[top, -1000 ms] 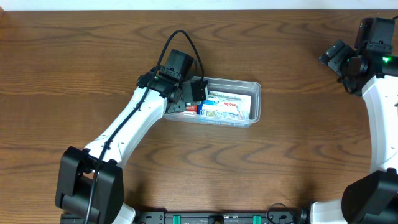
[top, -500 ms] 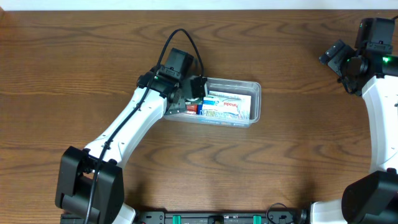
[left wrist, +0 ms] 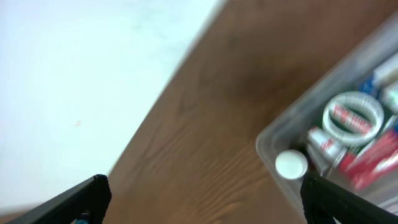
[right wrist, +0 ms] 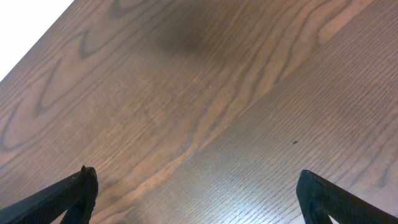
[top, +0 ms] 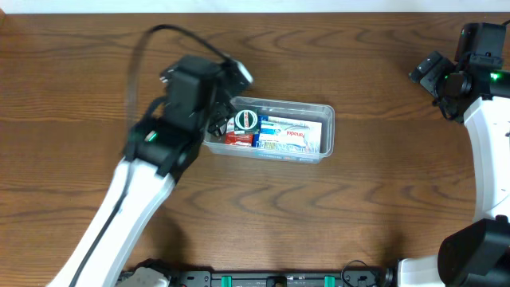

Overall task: Pack container
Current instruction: 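Open the left gripper and withdraw it from the container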

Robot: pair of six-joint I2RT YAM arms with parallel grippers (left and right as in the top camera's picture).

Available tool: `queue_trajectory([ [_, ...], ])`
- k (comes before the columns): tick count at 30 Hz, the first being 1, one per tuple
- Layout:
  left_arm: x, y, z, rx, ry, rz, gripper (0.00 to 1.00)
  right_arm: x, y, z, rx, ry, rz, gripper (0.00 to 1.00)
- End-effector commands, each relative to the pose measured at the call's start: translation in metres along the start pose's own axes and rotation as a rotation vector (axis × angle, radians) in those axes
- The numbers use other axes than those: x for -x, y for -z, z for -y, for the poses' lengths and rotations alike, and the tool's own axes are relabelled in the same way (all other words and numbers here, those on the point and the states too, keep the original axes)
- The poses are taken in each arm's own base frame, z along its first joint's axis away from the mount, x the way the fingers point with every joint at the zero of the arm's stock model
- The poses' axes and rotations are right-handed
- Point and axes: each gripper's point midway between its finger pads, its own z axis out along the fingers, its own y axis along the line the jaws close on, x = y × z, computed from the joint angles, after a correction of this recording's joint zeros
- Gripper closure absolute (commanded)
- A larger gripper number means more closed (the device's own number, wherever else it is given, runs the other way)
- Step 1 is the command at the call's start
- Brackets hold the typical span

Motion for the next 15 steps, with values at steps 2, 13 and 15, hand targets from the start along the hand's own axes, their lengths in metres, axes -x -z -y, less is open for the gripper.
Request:
queue_trajectory([
  [2, 0.010, 0.049, -0.022, 0.027, 0.383, 0.100, 0.02, 0.002, 0.000, 0.001, -0.003, 0.005, 0.006, 0.01],
  [13, -0.043, 0.094, -0.002, -0.035, 0.382, -0.039, 0.02, 0.002, 0.000, 0.001, -0.003, 0.005, 0.006, 0.01],
  [15, -0.062, 0.097, 0.010, -0.070, 0.355, -0.123, 0.02, 0.002, 0.000, 0.001, -0.003, 0.005, 0.006, 0.01],
])
